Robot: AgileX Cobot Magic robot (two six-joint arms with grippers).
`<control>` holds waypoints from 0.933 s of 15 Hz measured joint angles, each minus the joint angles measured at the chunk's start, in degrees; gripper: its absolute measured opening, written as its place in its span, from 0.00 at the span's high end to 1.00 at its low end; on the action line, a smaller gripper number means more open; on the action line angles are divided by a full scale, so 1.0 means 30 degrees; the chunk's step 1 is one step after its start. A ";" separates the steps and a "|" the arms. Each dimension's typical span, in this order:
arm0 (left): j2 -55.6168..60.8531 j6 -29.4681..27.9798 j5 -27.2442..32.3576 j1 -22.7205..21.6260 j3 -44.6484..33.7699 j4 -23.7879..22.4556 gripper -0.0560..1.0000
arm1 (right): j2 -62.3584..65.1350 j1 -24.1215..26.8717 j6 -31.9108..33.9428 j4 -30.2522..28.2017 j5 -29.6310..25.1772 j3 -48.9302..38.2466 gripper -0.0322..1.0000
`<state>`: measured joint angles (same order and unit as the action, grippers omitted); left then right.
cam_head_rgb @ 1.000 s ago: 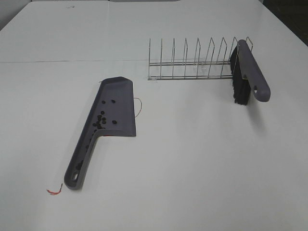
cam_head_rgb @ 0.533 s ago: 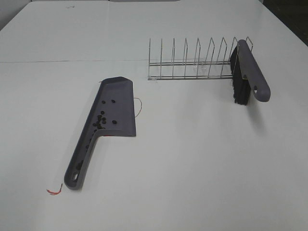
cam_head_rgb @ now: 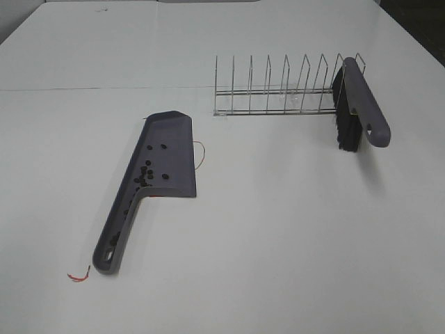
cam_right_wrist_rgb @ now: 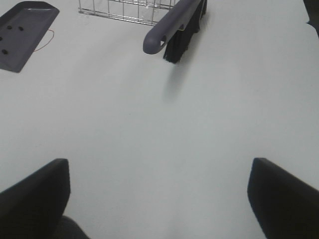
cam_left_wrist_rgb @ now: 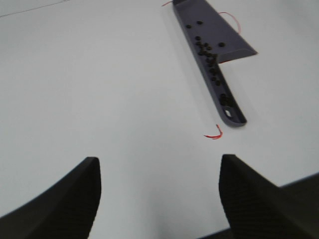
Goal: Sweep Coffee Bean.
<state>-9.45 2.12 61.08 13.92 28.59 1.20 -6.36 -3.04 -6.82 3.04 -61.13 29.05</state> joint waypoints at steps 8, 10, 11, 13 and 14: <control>0.3189 0.0000 -0.0038 -0.3151 0.0000 -0.0038 0.36 | 0.2177 0.1146 0.0000 0.0076 0.0019 0.0000 0.17; 0.3189 0.0000 -0.0038 -0.3151 0.0000 -0.0038 0.36 | 0.2235 0.1146 0.0000 0.0095 0.0019 0.0000 0.17; 0.3189 0.0000 -0.0038 -0.3151 0.0000 -0.0038 0.36 | 0.2235 0.1146 0.0000 0.0095 0.0019 0.0000 0.17; 0.3189 0.0019 -0.0038 -0.3151 0.0000 -0.0038 0.36 | 0.2235 0.1146 0.0000 0.0095 0.0019 0.0000 0.17; 0.3189 0.0019 -0.0038 -0.3151 0.0000 -0.0038 0.36 | 0.2235 0.1146 0.0000 0.0095 0.0019 0.0000 0.17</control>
<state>0.11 2.18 60.96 4.47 28.59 1.09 0.34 0.40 -6.82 3.32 -61.08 29.05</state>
